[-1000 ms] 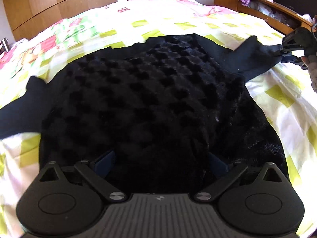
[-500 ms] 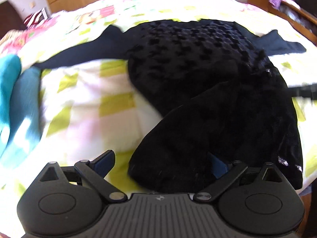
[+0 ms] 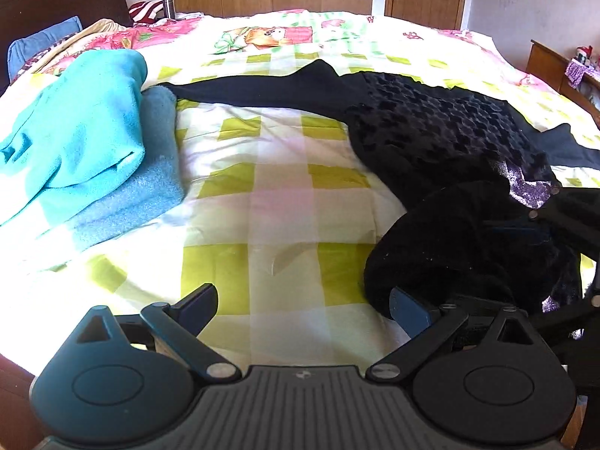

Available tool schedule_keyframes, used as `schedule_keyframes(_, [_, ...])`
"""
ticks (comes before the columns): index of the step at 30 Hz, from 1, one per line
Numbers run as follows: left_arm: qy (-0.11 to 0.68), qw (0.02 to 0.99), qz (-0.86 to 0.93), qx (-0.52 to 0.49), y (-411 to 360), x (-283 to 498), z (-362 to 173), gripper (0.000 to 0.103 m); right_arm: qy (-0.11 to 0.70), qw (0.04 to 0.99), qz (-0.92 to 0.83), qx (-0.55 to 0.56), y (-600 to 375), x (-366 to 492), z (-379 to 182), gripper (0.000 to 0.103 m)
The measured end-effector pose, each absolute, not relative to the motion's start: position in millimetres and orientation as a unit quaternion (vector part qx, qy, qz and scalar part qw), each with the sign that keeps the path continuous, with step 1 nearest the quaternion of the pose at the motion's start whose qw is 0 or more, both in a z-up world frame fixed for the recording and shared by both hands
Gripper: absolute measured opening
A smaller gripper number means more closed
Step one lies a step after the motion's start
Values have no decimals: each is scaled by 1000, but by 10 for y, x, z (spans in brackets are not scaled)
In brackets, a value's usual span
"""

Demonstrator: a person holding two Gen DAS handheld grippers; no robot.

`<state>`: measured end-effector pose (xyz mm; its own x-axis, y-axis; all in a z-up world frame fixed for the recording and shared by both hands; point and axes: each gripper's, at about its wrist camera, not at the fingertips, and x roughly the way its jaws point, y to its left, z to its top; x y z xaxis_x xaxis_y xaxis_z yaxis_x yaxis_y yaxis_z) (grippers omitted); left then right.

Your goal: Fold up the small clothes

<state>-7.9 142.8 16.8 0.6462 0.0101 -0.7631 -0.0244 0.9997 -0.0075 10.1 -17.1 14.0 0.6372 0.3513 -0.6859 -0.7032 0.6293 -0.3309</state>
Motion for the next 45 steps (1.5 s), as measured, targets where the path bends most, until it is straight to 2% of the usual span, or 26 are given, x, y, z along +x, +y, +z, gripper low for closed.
schedule_keyframes(1, [416,909,9,-5,1406,-71,154,103,303,858,294,-291,-189,137,157,12])
schedule_keyframes(4, [408,913,-20,2,1269,-31,121,103,334,878,265,-216,-464,243,421,10])
schedule_keyframes(11, [367,924,-87,56,657,87,93,103,335,904,230,-135,-887,233,843,10])
schedule_keyframes(13, [351,931,-60,83,534,160,97,91,330,906,234,-127,-917,182,909,9])
schedule_keyframes(14, [351,931,-44,88,536,208,134,66,328,906,239,-121,-931,149,958,9])
schedule_keyframes(15, [354,932,-33,74,599,233,190,53,325,906,245,-119,-947,107,996,9])
schedule_keyframes(18, [346,938,-3,18,951,169,384,54,323,898,269,-131,-981,-36,1003,10])
schedule_keyframes(21, [353,935,25,35,1117,-32,404,61,371,863,310,-149,-904,-89,709,11])
schedule_keyframes(25, [416,906,29,69,1096,-156,136,62,425,824,330,-176,-794,-106,371,18])
schedule_keyframes(28, [438,896,15,75,1075,-222,96,62,430,817,345,-170,-907,-112,433,29])
schedule_keyframes(32, [439,894,2,89,1085,-273,162,68,415,822,356,-159,-1115,-128,573,36])
schedule_keyframes(38, [448,888,-22,99,1103,-428,238,74,433,820,364,-90,-1297,-67,576,39])
schedule_keyframes(45, [514,846,-54,132,956,-360,53,74,487,779,365,-152,-1227,-37,335,44])
